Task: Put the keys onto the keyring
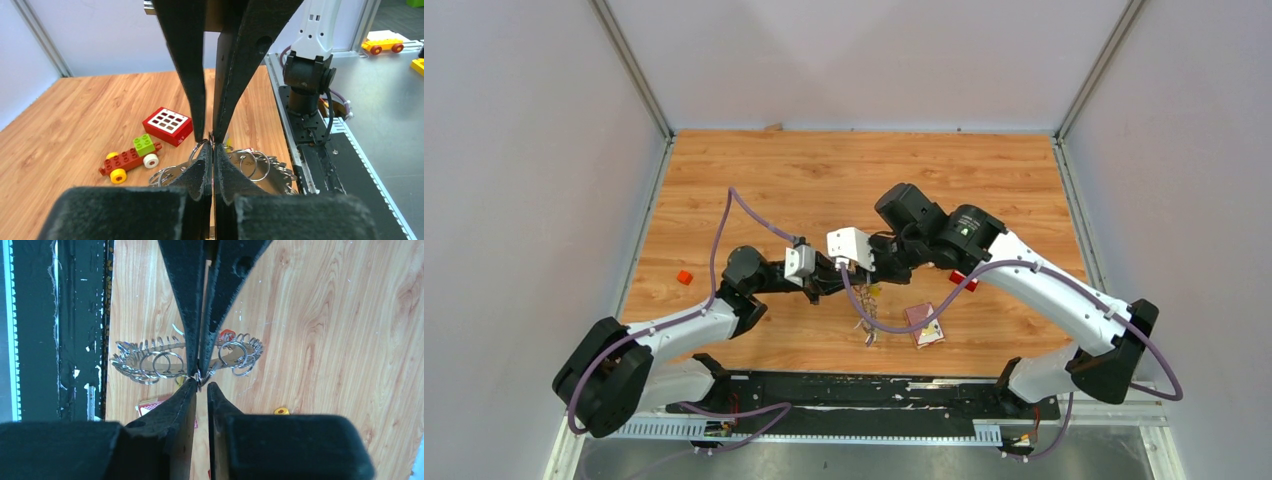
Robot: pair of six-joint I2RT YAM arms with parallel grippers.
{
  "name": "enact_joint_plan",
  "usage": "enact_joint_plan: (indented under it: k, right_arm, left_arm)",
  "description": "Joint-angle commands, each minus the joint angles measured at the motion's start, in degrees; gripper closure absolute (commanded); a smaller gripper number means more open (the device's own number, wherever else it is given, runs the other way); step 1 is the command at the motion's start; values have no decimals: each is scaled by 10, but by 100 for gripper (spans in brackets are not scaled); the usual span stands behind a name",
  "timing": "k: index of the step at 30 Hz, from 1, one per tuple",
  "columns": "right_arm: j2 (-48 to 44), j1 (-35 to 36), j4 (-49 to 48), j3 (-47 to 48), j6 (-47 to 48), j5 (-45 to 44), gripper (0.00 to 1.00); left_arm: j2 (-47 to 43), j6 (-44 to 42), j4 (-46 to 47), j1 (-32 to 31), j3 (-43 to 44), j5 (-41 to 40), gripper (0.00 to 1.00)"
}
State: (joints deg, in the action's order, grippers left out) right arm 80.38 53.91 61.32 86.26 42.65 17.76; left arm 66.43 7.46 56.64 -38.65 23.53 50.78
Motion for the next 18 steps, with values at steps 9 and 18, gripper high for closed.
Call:
enact_joint_plan:
  k: [9,18]
  right_arm:
    - [-82,-91,-56,-52,-28,144,55]
    - [-95,-140,-74,-104,-7,356,58]
  left_arm:
    - [-26,35,107,8,-9,4,100]
    - [-28,61,145,8,-14,-3,100]
